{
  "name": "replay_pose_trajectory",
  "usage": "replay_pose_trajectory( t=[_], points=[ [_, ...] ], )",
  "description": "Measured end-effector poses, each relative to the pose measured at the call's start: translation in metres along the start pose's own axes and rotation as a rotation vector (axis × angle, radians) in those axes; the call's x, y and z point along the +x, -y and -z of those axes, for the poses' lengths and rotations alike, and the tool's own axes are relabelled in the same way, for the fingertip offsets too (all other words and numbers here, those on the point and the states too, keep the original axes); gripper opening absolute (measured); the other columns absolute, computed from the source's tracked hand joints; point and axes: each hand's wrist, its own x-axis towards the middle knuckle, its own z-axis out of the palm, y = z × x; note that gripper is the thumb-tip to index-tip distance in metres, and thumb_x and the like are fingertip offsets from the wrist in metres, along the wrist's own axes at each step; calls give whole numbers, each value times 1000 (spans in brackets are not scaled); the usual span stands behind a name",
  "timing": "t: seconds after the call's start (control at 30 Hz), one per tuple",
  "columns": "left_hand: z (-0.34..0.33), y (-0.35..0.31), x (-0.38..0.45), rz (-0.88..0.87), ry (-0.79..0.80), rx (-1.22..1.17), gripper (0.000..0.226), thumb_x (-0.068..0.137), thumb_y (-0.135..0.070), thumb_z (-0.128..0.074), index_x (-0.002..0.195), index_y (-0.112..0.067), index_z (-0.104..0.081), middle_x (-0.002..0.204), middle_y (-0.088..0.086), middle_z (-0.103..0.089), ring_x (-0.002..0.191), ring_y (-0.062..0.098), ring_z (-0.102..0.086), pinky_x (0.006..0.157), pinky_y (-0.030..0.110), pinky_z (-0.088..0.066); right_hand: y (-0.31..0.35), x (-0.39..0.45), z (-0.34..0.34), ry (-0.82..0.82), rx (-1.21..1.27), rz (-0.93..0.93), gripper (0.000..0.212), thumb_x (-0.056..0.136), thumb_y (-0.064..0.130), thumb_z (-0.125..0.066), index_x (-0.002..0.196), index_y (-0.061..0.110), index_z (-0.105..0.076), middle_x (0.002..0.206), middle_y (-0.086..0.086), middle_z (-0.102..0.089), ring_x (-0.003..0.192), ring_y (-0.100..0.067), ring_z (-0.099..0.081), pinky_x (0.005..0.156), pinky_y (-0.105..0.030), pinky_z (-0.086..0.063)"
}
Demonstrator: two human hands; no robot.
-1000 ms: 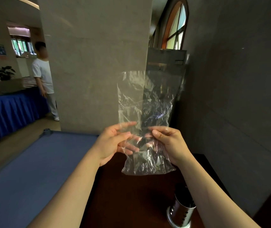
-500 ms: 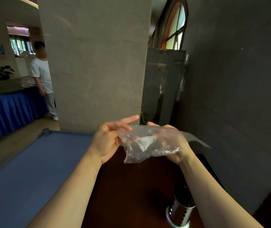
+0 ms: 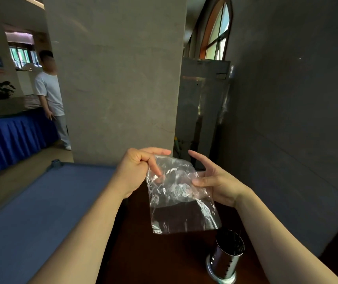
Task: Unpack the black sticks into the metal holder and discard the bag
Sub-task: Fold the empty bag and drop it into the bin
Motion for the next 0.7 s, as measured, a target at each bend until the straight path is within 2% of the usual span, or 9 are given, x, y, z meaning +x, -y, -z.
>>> replay_pose_trajectory(
  t=[0.1, 0.13, 0.2, 0.27, 0.33, 0.4, 0.47, 0.57, 0.7],
  points=[
    [2, 4, -3, 172, 12, -324, 55, 91, 21, -38, 70, -9, -79, 128, 3, -73, 114, 28, -68, 89, 43, -60, -3, 5, 1, -84, -22, 67, 86, 78, -5, -80, 148, 32, -46, 100, -36, -62, 82, -36, -68, 74, -43, -61],
    [3, 4, -4, 221, 11, -469, 47, 95, 13, -41, 84, -9, -81, 130, 8, -72, 111, 30, -70, 81, 40, -63, -4, 6, 2, -108, -26, 98, 84, 77, -4, -81, 146, 31, -48, 95, -31, -63, 80, -34, -68, 75, -43, -60],
    [4, 4, -6, 303, -8, -705, 36, 94, -10, -48, 119, -16, -73, 133, 15, -68, 110, 34, -70, 81, 43, -63, -2, 8, 3, -176, -34, 155, 76, 77, -4, -78, 141, 31, -54, 95, -29, -64, 83, -35, -67, 79, -47, -58],
    [5, 7, -8, 375, 44, -775, 60, 88, -37, -59, 148, -36, -49, 147, 15, -56, 119, 37, -66, 90, 57, -58, 1, 10, 3, -236, -66, 209, 69, 80, -4, -76, 136, 30, -57, 92, -26, -67, 79, -32, -69, 74, -40, -61],
    [4, 5, -9, 419, 155, -632, 100, 71, -57, -82, 152, -57, -24, 162, 12, -36, 127, 35, -62, 94, 61, -56, 3, 14, 0, -280, -116, 246, 65, 82, -5, -73, 135, 28, -56, 87, -22, -69, 74, -29, -70, 70, -33, -59],
    [1, 1, -9, 434, 246, -424, 129, 54, -52, -95, 148, -69, -9, 165, 16, -27, 129, 34, -60, 95, 55, -57, 5, 17, -3, -312, -141, 263, 62, 85, -7, -70, 135, 26, -54, 90, -19, -71, 75, -28, -70, 69, -33, -59],
    [-2, -5, -9, 430, 220, -289, 138, 55, -32, -99, 142, -76, -2, 156, 23, -36, 119, 33, -68, 93, 50, -59, 6, 20, -5, -341, -133, 263, 59, 87, -7, -69, 134, 25, -54, 96, -21, -71, 80, -31, -70, 73, -39, -60],
    [-2, -5, -9, 337, 184, -162, 136, 72, -3, -90, 137, -82, -1, 144, 17, -46, 101, 27, -76, 84, 37, -62, 8, 20, -5, -356, -102, 234, 55, 88, -6, -69, 132, 24, -55, 108, -31, -68, 91, -39, -67, 87, -52, -59],
    [-2, -5, -10, 225, 237, 23, 121, 78, 11, -77, 140, -77, -21, 136, 3, -51, 107, 6, -66, 84, 28, -61, 8, 21, -4, -337, 27, 159, 49, 89, -7, -66, 129, 19, -59, 114, -26, -71, 93, -36, -72, 77, -41, -62]
  ],
)
